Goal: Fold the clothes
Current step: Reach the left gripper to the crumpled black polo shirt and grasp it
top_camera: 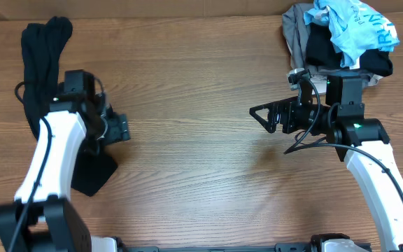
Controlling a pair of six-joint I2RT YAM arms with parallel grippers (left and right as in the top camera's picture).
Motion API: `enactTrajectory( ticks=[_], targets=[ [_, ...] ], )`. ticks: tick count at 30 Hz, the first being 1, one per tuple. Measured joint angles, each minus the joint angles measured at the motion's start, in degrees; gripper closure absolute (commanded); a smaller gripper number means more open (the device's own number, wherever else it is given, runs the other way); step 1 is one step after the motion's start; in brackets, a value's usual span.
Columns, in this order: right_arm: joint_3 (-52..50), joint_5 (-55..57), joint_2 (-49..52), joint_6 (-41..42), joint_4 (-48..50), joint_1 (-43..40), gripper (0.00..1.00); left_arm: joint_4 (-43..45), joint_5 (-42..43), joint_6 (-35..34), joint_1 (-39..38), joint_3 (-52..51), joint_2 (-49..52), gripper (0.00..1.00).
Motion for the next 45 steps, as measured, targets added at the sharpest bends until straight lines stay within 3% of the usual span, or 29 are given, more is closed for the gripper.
enactTrajectory(
  ticks=[4, 10, 11, 17, 18, 20, 27, 33, 45],
  targets=[
    [0.0, -0.15, 0.44, 0.04, -0.09, 0.0, 0.09, -0.48, -2.32, -2.16, 4.31, 0.0, 5.35, 0.15],
    [0.0, -0.17, 0.44, 0.0, -0.11, 0.0, 0.16, 0.37, -3.56, -2.56, 6.25, 0.0, 9.68, 0.26],
    [0.0, -0.13, 0.44, 0.09, -0.11, 0.0, 0.18, 0.66, -3.61, -2.49, 6.25, 0.0, 10.29, 0.34],
    [0.0, -0.15, 0.44, 0.02, -0.11, 0.0, 0.21, 2.27, -5.51, -1.81, 6.25, 0.0, 15.15, 0.56],
    [0.0, -0.13, 0.44, 0.02, -0.13, 0.0, 0.22, 2.49, -5.75, -1.7, 6.25, 0.0, 16.15, 0.66],
    [0.0, -0.11, 0.44, 0.02, -0.13, 0.0, 0.24, 3.19, -6.12, -1.44, 6.25, 0.0, 18.18, 0.96],
    [0.0, -0.13, 0.44, 0.04, -0.11, 0.0, 0.31, 2.89, -6.58, -1.73, 6.34, 0.83, 19.76, 0.96],
    [0.0, -0.15, 0.44, -0.04, -0.04, 0.0, 0.36, 1.27, -0.87, -0.42, 3.85, 6.36, 21.14, 0.96],
    [0.0, 0.02, 0.44, -0.02, 1.4, 0.0, 0.37, -6.29, 10.6, 4.63, -13.55, 44.39, 21.05, 0.96]
  ],
)
